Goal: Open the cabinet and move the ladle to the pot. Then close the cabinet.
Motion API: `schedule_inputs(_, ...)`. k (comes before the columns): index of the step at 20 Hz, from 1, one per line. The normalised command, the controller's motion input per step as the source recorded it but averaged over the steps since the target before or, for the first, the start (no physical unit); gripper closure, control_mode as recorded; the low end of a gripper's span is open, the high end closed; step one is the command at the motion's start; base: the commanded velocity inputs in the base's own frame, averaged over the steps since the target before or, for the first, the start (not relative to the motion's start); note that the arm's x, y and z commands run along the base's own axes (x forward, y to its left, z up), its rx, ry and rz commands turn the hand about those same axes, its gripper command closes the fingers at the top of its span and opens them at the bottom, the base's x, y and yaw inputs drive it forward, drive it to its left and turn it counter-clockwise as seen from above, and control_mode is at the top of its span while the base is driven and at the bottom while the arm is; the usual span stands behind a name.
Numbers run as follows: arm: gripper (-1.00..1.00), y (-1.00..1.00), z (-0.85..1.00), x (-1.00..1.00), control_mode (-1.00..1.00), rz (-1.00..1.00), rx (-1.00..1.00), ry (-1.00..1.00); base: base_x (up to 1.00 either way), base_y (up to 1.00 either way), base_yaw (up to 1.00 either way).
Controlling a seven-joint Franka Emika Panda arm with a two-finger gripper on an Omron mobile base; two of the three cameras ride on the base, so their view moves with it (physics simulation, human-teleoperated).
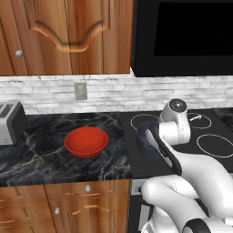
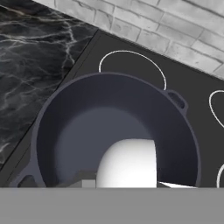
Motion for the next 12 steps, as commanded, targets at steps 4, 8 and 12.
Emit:
schedule_inputs(4,1.00,-0.02,-0.28,0.29,-1.00,-0.02,0.00,0.00,0.00,0.00,0.00)
schedule_inputs(8,1.00,-0.01,-0.26,0.29,-1.00,-0.02,0.00,0.00,0.00,0.00,0.00)
schedule_inputs(12,1.00,0.00,-0.14,0.14,-1.00,-0.01,0.00,0.02,0.00,0.00,0.00)
